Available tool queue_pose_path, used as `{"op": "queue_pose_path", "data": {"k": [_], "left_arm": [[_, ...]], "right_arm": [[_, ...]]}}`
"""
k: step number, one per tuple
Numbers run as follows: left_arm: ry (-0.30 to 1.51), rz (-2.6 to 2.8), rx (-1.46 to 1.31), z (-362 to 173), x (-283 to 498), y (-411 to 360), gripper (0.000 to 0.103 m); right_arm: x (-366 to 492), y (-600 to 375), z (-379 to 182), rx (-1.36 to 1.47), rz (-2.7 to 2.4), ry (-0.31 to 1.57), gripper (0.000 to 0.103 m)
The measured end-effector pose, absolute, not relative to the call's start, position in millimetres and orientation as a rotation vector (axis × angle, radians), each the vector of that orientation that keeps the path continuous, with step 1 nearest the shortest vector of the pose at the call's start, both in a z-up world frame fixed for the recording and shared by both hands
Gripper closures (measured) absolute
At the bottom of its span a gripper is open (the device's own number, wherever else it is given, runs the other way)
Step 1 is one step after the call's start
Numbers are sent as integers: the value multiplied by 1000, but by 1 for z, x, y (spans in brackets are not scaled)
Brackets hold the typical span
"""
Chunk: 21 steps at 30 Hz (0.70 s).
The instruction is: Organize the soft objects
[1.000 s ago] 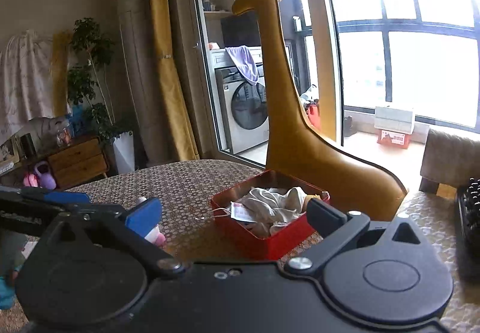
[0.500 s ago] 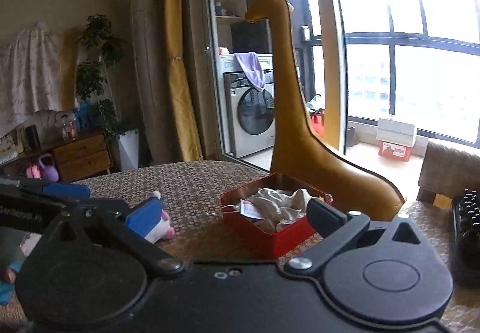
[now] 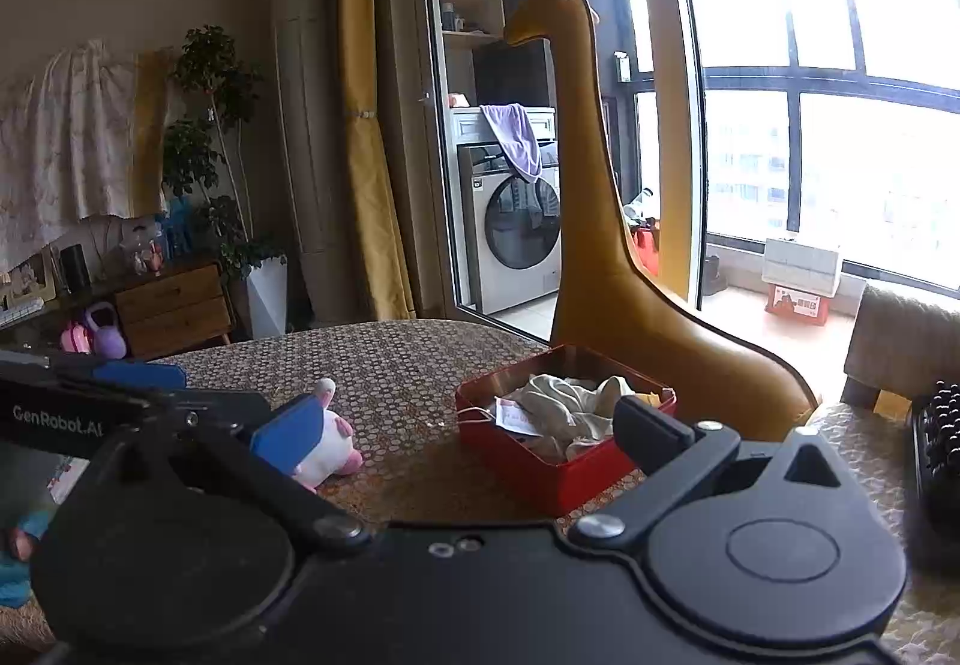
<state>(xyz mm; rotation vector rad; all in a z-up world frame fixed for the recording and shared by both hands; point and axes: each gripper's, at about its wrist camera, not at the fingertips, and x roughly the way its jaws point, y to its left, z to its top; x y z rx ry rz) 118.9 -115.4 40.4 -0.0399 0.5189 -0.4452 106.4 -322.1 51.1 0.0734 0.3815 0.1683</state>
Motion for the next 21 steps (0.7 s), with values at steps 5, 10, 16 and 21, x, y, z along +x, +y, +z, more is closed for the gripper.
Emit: {"op": "queue_pose_path", "data": {"k": [5, 10, 16, 21], "left_arm": [[521, -442, -44, 40, 118, -115, 0], [523, -445, -50, 37, 117, -111, 0], [509, -430, -27, 38, 115, -113, 0], [521, -435, -29, 35, 115, -112, 0]], "right_arm": [[105, -323, 51, 77, 174, 384, 0], [103, -323, 50, 79, 175, 385, 0], [103, -323, 49, 81, 178, 388, 0], [101, -321, 47, 81, 180, 394, 0]]}}
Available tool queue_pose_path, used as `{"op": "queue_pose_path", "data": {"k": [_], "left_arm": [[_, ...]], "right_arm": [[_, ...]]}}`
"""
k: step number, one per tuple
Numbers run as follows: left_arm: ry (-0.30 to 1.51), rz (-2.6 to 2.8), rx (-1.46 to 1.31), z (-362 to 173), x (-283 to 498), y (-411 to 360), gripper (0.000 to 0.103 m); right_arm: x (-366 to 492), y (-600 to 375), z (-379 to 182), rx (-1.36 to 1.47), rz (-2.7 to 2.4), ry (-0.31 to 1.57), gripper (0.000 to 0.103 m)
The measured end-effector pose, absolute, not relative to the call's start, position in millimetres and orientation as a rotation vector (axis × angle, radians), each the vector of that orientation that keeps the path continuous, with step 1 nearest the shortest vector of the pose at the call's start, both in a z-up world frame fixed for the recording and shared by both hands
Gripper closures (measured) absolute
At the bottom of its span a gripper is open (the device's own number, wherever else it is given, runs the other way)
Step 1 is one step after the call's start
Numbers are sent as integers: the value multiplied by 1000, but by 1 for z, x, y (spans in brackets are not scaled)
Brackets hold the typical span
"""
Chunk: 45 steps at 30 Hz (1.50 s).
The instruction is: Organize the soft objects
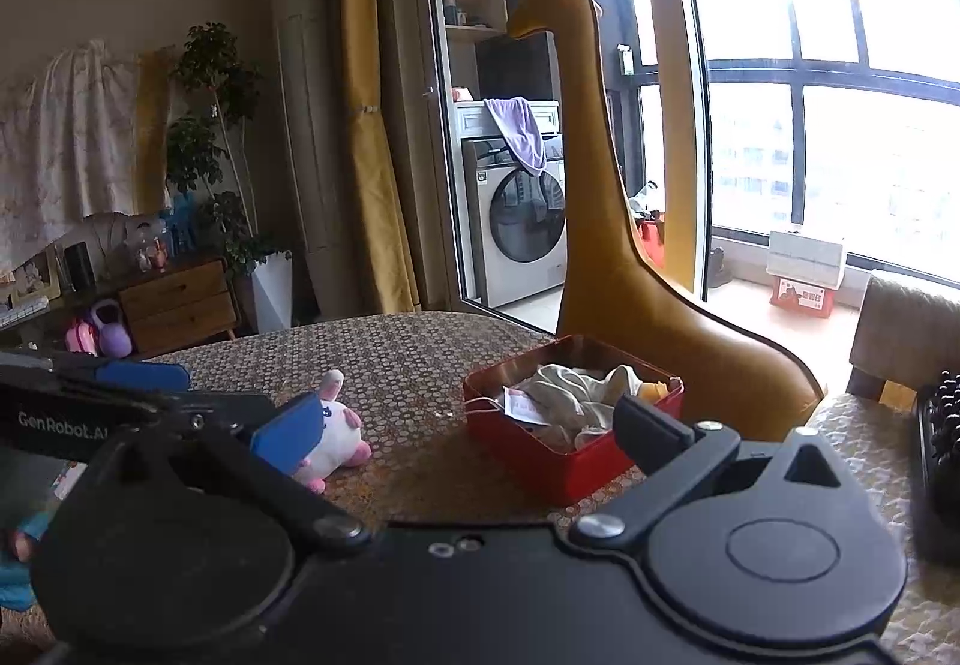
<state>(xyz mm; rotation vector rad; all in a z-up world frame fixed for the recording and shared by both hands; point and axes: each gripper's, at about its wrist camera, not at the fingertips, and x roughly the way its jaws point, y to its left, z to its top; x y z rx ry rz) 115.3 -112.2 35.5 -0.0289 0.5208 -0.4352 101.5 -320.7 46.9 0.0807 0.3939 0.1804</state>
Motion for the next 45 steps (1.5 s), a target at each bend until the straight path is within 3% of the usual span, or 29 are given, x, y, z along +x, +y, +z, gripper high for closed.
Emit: {"op": "queue_pose_path", "data": {"k": [45], "left_arm": [[496, -428, -15, 35, 95, -114, 0]], "right_arm": [[89, -324, 51, 90, 162, 384, 0]]}}
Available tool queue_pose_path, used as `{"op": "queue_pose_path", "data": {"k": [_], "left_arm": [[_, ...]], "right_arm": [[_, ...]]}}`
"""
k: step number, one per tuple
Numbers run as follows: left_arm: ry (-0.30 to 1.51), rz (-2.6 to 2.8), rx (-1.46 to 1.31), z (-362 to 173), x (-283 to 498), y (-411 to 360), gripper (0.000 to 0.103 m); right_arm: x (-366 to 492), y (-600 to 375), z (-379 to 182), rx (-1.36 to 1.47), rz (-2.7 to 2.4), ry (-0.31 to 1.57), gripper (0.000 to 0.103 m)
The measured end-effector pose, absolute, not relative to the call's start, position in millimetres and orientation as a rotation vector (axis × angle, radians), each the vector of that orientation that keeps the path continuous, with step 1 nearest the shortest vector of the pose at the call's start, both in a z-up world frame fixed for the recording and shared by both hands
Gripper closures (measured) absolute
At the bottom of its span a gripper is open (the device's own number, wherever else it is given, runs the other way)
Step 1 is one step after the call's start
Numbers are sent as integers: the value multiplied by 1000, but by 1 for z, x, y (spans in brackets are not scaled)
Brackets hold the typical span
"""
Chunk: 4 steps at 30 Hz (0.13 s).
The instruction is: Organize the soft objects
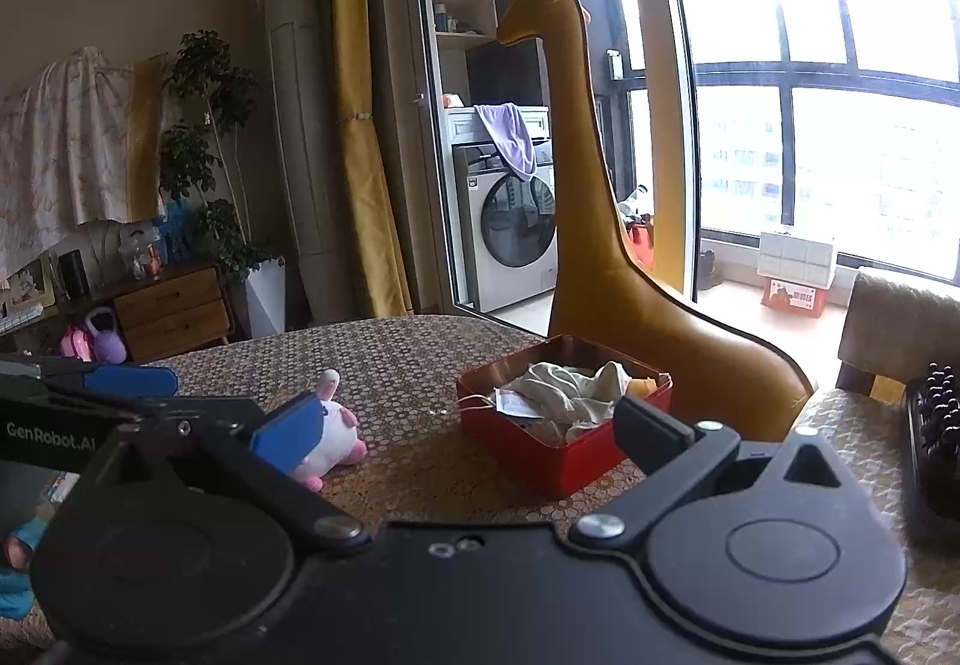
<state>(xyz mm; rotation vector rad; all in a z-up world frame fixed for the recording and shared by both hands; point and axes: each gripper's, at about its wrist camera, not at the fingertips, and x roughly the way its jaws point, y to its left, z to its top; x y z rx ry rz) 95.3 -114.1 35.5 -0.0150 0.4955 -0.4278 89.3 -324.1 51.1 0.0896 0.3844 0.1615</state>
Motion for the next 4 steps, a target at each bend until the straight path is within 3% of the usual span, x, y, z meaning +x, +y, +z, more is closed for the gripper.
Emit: {"op": "queue_pose_path", "data": {"k": [4], "left_arm": [[495, -415, -14, 36, 92, -112, 0]], "right_arm": [[90, -323, 52, 86, 168, 386, 0]]}}
